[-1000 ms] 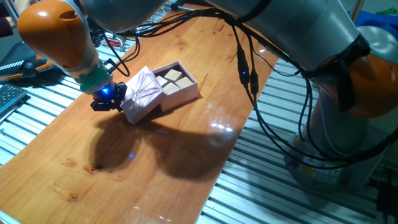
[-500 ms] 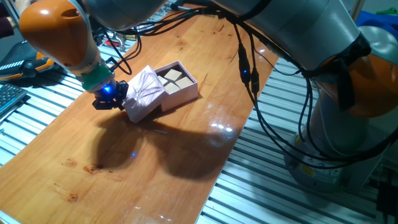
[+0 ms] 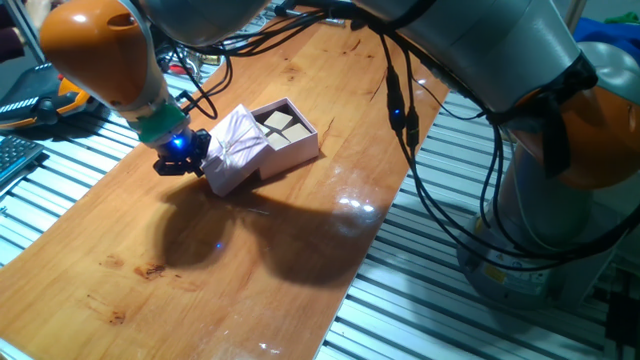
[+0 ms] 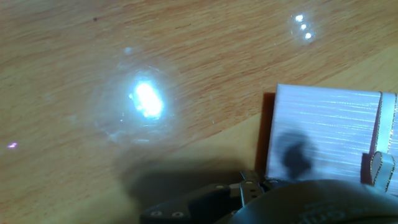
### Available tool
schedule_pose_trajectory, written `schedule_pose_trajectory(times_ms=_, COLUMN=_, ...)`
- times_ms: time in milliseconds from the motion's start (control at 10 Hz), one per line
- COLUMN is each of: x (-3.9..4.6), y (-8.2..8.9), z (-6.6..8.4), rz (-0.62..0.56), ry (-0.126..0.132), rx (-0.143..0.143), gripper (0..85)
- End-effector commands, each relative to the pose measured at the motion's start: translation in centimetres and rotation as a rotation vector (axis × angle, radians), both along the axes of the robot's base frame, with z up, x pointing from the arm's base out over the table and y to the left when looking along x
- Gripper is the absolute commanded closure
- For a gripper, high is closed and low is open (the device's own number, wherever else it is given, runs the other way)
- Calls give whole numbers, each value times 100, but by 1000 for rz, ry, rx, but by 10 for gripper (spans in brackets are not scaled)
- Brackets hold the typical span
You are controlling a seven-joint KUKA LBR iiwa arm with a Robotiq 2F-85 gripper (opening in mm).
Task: Slide the outer casing onto the gift box
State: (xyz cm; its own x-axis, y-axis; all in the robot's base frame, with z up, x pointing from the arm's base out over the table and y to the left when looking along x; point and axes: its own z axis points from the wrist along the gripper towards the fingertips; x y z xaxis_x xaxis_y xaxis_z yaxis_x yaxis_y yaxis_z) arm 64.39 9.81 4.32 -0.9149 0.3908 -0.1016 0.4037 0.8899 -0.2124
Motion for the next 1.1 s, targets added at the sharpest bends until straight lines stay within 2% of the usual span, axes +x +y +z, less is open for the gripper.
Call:
schedule_pose_trajectory(times_ms=0, x=-15, y=-16, z=-2, rz=3, ry=1, rx=3, gripper=850)
schedule_pose_trajectory(times_ms=400, x=-38, y=-56, z=61, rz=8, ry=12, rx=7, gripper=850)
schedule_pose_trajectory(times_ms=1000, x=-35, y=-40, z=34, rz=4, ry=1, rx=8, gripper=850)
